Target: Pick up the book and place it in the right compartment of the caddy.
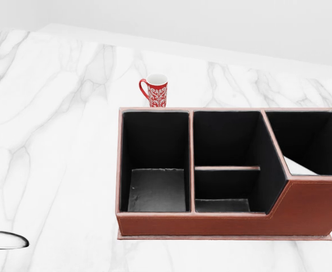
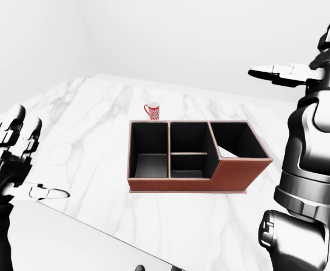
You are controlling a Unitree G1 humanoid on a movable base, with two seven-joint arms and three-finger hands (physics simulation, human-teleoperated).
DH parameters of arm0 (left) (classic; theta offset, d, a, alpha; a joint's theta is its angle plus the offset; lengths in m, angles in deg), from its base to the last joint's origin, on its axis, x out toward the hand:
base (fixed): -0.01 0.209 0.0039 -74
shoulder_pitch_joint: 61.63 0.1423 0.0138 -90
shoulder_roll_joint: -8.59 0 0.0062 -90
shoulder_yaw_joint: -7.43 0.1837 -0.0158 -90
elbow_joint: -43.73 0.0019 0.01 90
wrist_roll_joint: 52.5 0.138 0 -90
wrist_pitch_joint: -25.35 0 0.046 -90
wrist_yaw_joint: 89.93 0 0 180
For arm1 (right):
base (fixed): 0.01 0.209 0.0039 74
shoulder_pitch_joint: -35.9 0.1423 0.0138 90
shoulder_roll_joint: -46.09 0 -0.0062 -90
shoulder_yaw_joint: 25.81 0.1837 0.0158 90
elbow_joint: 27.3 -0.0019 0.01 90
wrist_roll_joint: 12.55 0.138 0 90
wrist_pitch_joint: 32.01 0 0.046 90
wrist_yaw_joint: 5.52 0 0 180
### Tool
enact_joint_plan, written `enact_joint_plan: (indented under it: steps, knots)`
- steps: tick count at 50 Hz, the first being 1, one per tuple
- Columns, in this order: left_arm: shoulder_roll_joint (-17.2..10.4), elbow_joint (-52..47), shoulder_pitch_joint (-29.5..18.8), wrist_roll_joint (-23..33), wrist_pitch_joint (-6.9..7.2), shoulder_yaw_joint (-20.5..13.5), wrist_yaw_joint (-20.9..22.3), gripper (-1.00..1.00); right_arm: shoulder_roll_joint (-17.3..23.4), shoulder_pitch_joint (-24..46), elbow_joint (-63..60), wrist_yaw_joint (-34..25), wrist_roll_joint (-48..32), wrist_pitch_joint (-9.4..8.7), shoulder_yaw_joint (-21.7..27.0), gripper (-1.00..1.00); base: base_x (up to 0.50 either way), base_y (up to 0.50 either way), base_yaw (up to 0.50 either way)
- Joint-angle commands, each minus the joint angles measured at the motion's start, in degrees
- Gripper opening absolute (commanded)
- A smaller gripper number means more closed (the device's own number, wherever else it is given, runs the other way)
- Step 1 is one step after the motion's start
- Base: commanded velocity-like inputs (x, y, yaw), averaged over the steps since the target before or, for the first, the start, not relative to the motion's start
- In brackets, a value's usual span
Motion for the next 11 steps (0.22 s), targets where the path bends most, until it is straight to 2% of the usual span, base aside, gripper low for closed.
enact_joint_plan:
  steps: [1, 11]
  knots:
    - [-0.6, -4.8, -1.9, -4.3, 0.00, -1.2, -1.2, 1.00, -0.2, -0.5, -10.3, 0.4, 0.3, 0.00, 0.8, 1.00, 0.00, 0.00, 0.00]
    - [-0.9, -7.3, -2.7, -8.1, 0.00, -2.7, -4.0, 1.00, -0.2, -1.1, -17.4, 1.0, 1.6, 0.00, 1.6, 1.00, 0.00, 0.00, 0.00]
